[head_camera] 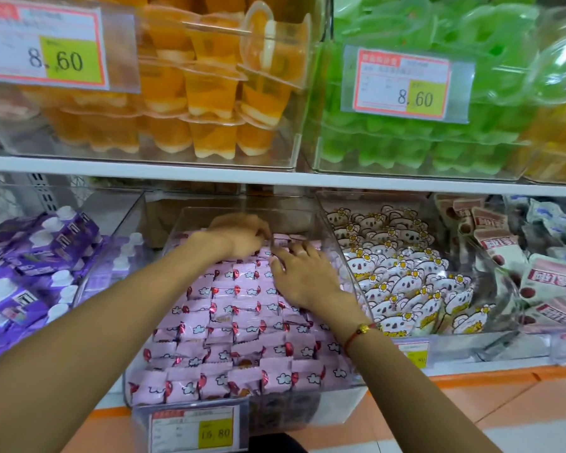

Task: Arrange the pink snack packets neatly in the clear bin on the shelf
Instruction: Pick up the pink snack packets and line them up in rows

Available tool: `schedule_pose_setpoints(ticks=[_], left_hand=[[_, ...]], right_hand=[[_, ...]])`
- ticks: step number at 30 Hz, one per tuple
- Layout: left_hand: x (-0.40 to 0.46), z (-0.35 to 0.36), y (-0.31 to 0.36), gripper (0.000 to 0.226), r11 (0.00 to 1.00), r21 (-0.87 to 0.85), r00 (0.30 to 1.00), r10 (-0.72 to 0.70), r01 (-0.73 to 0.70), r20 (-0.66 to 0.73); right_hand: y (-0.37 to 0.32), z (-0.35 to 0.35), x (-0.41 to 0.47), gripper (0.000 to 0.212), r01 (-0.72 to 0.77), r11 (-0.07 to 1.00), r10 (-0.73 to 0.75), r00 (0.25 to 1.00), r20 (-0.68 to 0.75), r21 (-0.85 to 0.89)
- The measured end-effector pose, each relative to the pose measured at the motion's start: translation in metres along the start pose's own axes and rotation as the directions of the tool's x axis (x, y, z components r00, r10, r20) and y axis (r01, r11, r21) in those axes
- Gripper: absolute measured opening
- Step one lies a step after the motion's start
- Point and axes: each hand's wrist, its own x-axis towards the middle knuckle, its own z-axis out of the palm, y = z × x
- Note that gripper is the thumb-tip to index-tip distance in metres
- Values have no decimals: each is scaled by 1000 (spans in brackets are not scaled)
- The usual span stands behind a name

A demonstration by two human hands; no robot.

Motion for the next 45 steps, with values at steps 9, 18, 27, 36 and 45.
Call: schedule_pose_setpoints(ticks=[9,18,27,36,45], left_hand=[[20,5,15,24,998,43,996,-38,41,-76],[22,10,13,18,996,45,981,-73,82,-177],[17,20,24,25,873,-467,801,-378,141,-465],[-37,-5,22,26,418,-908,618,-710,-18,-339],[-85,-15,28,19,-240,-966,734,-672,-94,96]], right_hand=[[-1,-1,-4,45,-6,999,8,999,-39,48],[-1,-3,-5,45,-7,997,9,1000,-26,71],[-2,-3,-4,48,-43,997,41,999,33,66],[-5,-19,-3,47,-41,998,36,992,121,45],[-27,-52,-49,75,331,791,-138,916,-377,515]])
